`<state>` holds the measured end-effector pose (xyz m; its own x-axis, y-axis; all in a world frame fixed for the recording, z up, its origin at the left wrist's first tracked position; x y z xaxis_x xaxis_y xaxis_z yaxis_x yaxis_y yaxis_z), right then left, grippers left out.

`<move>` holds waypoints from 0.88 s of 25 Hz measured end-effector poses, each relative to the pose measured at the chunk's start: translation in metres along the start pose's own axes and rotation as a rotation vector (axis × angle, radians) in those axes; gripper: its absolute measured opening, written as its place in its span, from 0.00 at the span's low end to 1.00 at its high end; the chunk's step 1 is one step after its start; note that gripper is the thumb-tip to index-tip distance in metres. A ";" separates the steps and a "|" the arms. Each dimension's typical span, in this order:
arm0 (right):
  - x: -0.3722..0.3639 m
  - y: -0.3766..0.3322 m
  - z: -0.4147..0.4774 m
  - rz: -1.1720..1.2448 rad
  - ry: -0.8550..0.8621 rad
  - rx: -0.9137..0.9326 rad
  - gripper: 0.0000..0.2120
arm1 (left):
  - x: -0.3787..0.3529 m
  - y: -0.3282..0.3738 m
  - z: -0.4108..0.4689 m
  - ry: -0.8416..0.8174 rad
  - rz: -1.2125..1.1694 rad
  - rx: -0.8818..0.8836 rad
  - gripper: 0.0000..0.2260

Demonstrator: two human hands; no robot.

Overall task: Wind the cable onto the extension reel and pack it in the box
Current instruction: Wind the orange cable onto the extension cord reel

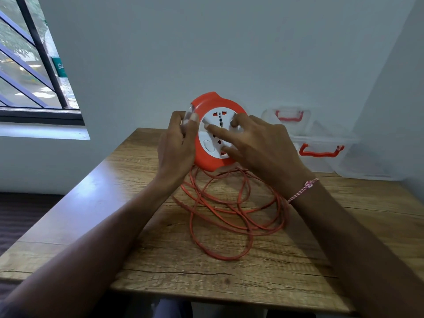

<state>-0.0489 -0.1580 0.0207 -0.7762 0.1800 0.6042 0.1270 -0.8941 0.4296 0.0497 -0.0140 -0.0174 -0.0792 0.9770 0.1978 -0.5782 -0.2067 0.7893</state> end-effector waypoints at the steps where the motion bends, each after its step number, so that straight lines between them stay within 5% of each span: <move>1: 0.004 0.001 0.001 0.000 0.022 -0.017 0.25 | 0.000 0.001 -0.001 0.011 0.009 -0.009 0.16; 5: 0.012 0.009 0.006 0.113 0.098 -0.287 0.30 | 0.001 0.014 -0.006 0.066 0.058 -0.076 0.18; 9: -0.003 0.028 -0.001 0.542 0.102 -0.706 0.28 | -0.002 0.020 -0.010 0.066 0.072 -0.105 0.19; 12: 0.013 0.023 0.002 0.350 0.166 -0.430 0.22 | -0.001 0.013 -0.006 0.055 0.055 -0.074 0.18; 16: 0.014 0.006 0.004 0.122 0.039 -0.056 0.23 | 0.004 0.008 -0.002 0.072 0.017 -0.035 0.15; 22: 0.008 0.005 0.006 -0.026 -0.002 -0.007 0.26 | 0.004 0.007 0.000 0.035 -0.006 -0.006 0.16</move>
<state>-0.0511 -0.1589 0.0318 -0.7782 0.2039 0.5940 0.1022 -0.8921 0.4402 0.0451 -0.0110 -0.0115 -0.1042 0.9794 0.1729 -0.5838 -0.2010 0.7866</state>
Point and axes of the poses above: each hand's wrist, its own z-axis towards the middle knuckle, its own x-axis out of the back of the hand, y = z × x, the point moved 8 cm from there along z, towards the middle knuckle, and after that the axes turned 1 degree about -y, right-handed, at the moved point
